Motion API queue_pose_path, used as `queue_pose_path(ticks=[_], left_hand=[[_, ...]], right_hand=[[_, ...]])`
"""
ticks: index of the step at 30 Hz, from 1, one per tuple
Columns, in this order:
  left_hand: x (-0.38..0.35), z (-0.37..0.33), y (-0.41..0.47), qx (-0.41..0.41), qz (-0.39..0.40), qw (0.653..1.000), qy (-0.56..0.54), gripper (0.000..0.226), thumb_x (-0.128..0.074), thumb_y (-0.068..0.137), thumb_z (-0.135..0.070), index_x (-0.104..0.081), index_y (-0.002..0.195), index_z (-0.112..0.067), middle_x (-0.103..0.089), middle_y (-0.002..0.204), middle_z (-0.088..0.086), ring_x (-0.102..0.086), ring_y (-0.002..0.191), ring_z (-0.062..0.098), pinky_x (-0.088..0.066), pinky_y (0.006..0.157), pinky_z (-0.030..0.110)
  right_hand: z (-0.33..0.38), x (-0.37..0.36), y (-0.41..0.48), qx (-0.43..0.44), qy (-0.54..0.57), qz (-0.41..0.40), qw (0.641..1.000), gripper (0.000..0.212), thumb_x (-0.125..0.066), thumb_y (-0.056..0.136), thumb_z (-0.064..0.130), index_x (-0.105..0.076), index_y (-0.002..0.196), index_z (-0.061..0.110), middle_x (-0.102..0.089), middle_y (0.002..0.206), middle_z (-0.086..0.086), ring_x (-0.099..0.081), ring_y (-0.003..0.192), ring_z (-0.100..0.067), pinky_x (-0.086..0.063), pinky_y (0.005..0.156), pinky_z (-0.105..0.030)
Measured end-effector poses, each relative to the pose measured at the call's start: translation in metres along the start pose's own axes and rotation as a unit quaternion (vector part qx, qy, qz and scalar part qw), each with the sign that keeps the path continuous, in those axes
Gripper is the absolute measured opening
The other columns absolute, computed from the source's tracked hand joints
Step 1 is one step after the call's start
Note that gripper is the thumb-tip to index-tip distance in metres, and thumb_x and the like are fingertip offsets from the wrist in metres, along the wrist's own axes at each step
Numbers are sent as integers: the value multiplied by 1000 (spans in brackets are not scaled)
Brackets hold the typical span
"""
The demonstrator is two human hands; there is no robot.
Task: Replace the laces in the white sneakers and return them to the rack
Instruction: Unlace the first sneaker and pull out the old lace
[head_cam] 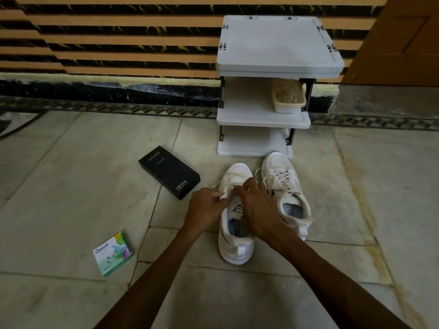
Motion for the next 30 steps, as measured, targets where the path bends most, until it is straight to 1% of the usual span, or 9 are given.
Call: queue_pose_path(ticks=[8, 10, 13, 14, 16, 18, 22, 27, 30], left_hand=[[-2, 4, -1, 19, -33, 999, -8, 19, -67, 88, -22, -71, 69, -18, -66, 64, -1, -62, 60, 12, -46, 59, 23], [-2, 8, -3, 35, -43, 998, -35, 13, -68, 86, -20, -75, 78, -12, -69, 68, 3, -63, 63, 16, -45, 59, 23], [-2, 5, -4, 32, -43, 998, -20, 14, -67, 85, -20, -75, 77, -11, -67, 65, 3, -59, 59, 14, -39, 54, 20], [-2, 3, -3, 28, -41, 999, -9, 14, -67, 85, -21, -75, 77, -12, -66, 63, 2, -57, 58, 11, -38, 52, 20], [-1, -1, -4, 18, -33, 999, 13, 15, -67, 86, -22, -73, 76, -14, -60, 58, -5, -51, 52, 4, -33, 48, 13], [-2, -4, -4, 8, -24, 999, 29, 19, -67, 88, -24, -69, 70, -17, -51, 52, -12, -46, 47, 1, -30, 45, 9], [-1, -5, -4, -9, -28, 999, 27, 42, -69, 88, -28, -48, 51, -29, -44, 46, -12, -43, 40, 1, -33, 45, 9], [-2, -7, -3, -16, -25, 999, 40, 38, -67, 89, -27, -49, 55, -29, -48, 51, -12, -44, 46, 3, -29, 46, 10], [-2, -6, -3, -23, -33, 998, 45, 32, -67, 89, -27, -58, 58, -23, -51, 52, -8, -45, 46, 3, -30, 47, 12]], right_hand=[[-8, -1, 8, -32, 101, -57, 993, 27, -64, 78, 1, -65, 104, 6, -45, 105, -9, -49, 95, -25, -43, 76, -22], [-31, 0, 4, -141, 249, -108, 952, 11, -60, 79, -4, -67, 79, 5, -57, 88, -13, -57, 82, -28, -52, 74, -27], [-49, -4, -6, -263, 438, -127, 850, 29, -65, 77, -4, -60, 58, 18, -66, 72, -13, -66, 79, -35, -57, 73, -43], [-49, -3, -3, -256, 440, -124, 851, 24, -67, 76, 0, -62, 61, 17, -68, 75, -12, -67, 81, -33, -57, 72, -40], [-39, 8, 7, -203, 292, -89, 930, 6, -73, 74, 14, -68, 77, 12, -68, 86, -11, -64, 86, -29, -53, 71, -31], [-31, 14, 16, -140, 130, -82, 978, 31, -77, 71, 30, -71, 98, 15, -61, 106, -11, -57, 97, -29, -51, 81, -34], [-10, 19, 22, -51, 3, -110, 993, 19, -72, 79, 32, -75, 94, 22, -57, 116, -5, -48, 107, -28, -49, 84, -42], [-1, 10, 29, -2, -72, -99, 992, 18, -70, 78, 25, -72, 89, 11, -63, 105, -6, -49, 102, -28, -45, 77, -39], [-5, 39, 24, -32, 89, -190, 977, 12, -75, 68, 9, -69, 78, 9, -63, 94, -3, -55, 92, -21, -51, 72, -38]])
Point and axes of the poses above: each hand's wrist, its own y-axis towards the middle knuckle, its own x-axis out of the back of the hand, z = x × y, the point moved 6 cm from there along y, towards the middle knuckle
